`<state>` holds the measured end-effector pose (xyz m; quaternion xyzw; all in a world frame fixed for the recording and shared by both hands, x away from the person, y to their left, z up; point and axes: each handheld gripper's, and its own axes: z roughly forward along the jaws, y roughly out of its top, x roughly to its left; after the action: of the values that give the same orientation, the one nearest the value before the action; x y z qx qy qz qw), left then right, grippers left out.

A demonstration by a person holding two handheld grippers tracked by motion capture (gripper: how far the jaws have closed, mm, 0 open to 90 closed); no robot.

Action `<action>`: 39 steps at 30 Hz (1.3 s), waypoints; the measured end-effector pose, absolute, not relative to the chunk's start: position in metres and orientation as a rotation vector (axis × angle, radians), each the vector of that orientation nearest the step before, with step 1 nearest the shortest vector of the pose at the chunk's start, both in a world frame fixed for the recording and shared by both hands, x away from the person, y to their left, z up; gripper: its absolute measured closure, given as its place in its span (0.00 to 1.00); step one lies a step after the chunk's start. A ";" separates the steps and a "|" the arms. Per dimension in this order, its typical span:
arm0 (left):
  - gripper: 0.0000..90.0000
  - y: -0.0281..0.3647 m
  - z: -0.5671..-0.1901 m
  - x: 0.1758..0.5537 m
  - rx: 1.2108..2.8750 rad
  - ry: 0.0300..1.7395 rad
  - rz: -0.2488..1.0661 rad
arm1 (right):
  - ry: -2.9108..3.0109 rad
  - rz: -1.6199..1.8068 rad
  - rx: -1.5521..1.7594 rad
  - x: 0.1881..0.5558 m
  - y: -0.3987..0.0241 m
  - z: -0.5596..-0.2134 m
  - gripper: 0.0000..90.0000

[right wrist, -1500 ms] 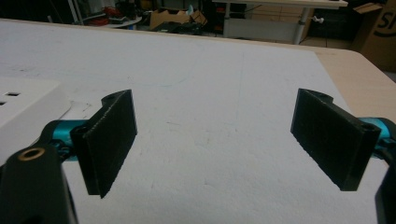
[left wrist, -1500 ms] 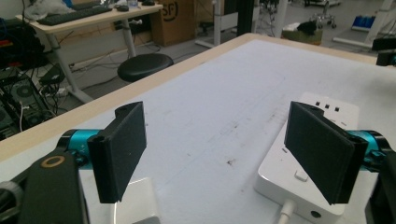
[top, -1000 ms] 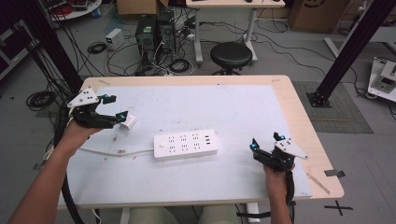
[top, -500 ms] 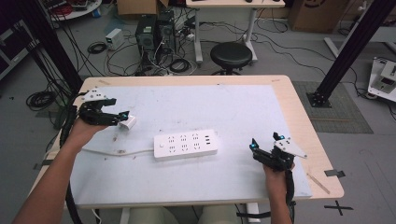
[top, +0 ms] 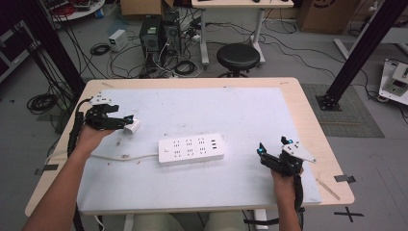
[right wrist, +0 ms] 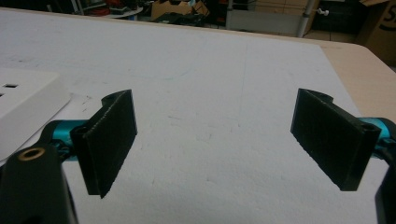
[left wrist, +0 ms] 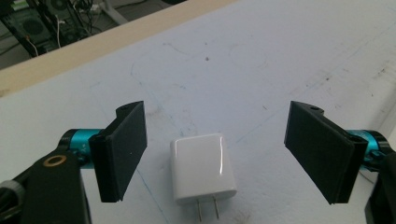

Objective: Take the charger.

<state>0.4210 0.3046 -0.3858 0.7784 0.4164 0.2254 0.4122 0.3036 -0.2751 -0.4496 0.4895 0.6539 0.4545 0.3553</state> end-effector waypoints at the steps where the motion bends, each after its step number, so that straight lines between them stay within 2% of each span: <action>1: 0.24 0.304 -0.387 0.421 1.956 1.055 0.567 | 1.689 1.174 1.265 0.304 -0.275 -0.450 0.16; 18: 0.24 0.314 -0.419 0.428 1.944 1.183 0.531 | 1.695 1.167 1.266 0.304 -0.275 -0.450 0.16; 39: 0.24 0.301 -0.435 0.438 1.983 1.233 0.509 | 1.695 1.165 1.262 0.304 -0.274 -0.450 0.16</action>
<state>0.4376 0.3012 -0.4348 0.7717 0.4801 0.1980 0.3670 0.3039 -0.2743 -0.4495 0.4888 0.6562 0.4511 0.3563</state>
